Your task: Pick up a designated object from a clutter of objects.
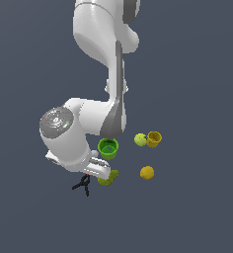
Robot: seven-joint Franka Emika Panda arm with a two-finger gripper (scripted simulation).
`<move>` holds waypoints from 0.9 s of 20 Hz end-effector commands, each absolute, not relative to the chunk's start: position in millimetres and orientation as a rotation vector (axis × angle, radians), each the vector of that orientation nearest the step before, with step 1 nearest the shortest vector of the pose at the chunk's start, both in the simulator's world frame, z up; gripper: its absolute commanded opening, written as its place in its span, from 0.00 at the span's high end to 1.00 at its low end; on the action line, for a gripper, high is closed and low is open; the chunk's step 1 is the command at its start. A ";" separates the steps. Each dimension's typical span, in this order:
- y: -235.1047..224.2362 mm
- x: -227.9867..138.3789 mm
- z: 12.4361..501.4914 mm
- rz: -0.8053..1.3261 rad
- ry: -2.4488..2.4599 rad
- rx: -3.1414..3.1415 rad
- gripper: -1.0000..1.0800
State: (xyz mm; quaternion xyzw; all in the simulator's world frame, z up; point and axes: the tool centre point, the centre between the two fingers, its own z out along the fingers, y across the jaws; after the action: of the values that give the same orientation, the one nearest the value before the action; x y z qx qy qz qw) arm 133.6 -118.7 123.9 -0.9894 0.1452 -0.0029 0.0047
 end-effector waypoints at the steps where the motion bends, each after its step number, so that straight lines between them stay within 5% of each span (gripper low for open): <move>1: -125.5 138.9 106.1 -0.008 0.482 -3.097 0.04; 18: -140.2 146.1 61.0 0.002 0.541 -3.095 0.04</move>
State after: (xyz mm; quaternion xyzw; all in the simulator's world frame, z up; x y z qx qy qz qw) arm 146.3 -140.3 63.1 -0.9851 0.1722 0.0003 0.0001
